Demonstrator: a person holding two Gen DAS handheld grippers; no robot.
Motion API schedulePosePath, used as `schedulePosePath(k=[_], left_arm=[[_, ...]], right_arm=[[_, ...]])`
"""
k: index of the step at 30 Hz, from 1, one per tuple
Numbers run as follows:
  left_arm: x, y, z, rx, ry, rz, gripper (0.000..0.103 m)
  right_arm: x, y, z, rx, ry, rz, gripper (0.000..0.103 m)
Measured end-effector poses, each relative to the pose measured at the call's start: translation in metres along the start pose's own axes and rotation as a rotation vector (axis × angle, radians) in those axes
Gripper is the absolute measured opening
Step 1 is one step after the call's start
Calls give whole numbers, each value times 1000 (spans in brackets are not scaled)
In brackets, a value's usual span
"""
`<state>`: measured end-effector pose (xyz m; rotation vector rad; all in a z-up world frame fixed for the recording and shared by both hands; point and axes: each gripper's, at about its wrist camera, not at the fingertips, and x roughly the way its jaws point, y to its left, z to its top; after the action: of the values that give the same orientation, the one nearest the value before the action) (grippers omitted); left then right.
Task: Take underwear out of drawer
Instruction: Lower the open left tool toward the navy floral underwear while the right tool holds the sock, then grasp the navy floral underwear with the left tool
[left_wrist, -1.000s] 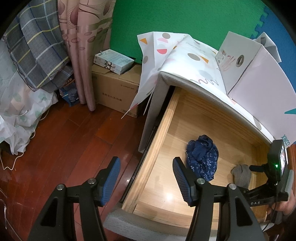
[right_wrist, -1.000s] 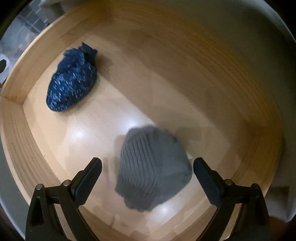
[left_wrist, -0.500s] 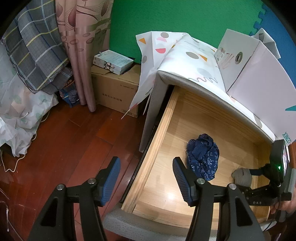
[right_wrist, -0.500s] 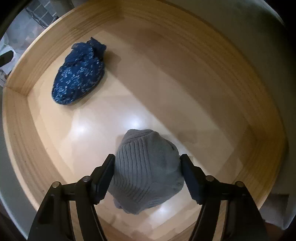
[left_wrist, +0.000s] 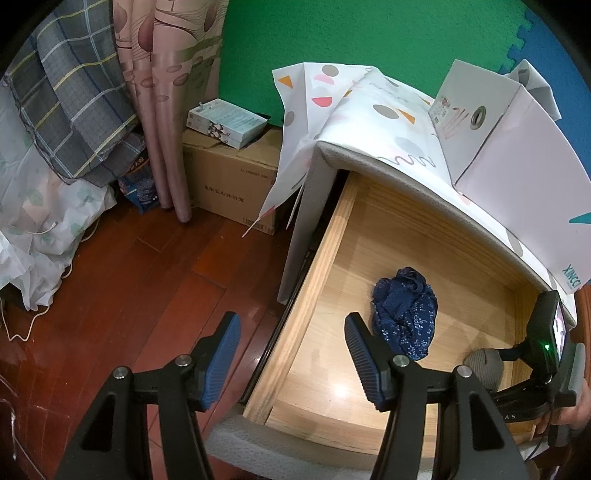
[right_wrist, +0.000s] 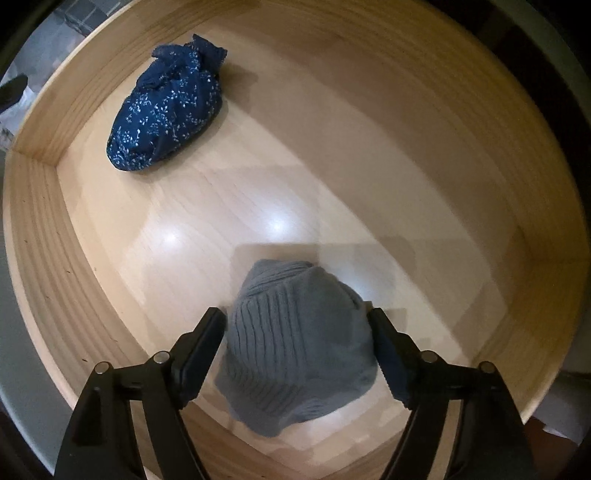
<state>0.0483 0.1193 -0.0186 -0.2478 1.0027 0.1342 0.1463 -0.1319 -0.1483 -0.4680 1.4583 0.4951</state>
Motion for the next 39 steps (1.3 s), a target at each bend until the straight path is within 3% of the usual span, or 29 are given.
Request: schedulePosePath(k=[2,6,14,18,26,31,39], left_arm=[[0,0,0,5,0,0,60],[0,-1,-1,8,-1,2,60],[1,-1,0,14,-1,3,60],[3,-5,-1,25,13,-1,60],[9,-19,-5,94,63,-16,60],[18,-30,-8,153,122,-50,60],[21,-53,-13,279,164,-74,60]], right_arm=[[13,-14,20,-2,14,13,78],[14,-27,12,31,64,40,75],[32,-47,-4,251,227,29,68],[40,-55,-15,355,265,38,66],[47,-44,-22,438,273,16,63],[59,-35,-50,482,272,31,62],[41,-35,-68,535,247,29,61]])
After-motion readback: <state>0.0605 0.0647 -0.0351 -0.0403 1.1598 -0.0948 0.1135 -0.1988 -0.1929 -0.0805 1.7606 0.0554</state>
